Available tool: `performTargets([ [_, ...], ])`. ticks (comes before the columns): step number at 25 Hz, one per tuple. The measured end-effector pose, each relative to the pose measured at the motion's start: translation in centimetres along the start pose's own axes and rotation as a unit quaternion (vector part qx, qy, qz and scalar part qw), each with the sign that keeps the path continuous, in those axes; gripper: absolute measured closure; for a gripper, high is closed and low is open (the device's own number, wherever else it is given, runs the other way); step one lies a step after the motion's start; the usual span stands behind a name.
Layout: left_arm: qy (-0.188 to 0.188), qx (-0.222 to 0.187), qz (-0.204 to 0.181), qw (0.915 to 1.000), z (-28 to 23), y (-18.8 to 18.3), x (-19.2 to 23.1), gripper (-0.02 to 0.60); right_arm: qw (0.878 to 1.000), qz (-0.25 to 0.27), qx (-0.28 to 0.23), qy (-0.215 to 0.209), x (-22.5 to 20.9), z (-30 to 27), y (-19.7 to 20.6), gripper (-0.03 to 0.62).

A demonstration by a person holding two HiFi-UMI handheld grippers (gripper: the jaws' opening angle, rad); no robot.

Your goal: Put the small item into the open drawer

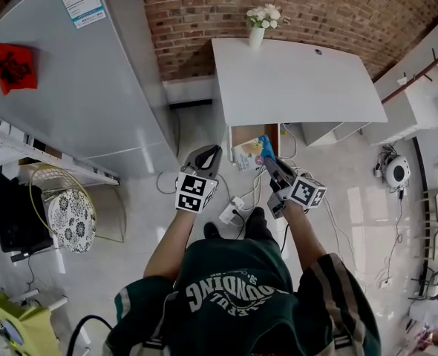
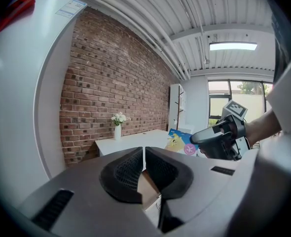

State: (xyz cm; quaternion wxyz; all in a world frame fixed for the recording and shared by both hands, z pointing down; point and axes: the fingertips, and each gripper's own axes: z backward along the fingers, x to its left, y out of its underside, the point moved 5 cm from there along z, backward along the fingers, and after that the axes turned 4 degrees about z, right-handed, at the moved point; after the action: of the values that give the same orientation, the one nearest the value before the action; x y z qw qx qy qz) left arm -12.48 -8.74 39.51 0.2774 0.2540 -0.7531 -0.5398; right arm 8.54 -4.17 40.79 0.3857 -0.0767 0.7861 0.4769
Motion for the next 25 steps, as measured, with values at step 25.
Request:
performTargets([
  [25,-0.056,0.046,0.018,0.9972,-11.5,1.9,-2.8,0.554,0.998,0.012,0.044,-0.036,-12.5,-1.3,-5.9,0.484],
])
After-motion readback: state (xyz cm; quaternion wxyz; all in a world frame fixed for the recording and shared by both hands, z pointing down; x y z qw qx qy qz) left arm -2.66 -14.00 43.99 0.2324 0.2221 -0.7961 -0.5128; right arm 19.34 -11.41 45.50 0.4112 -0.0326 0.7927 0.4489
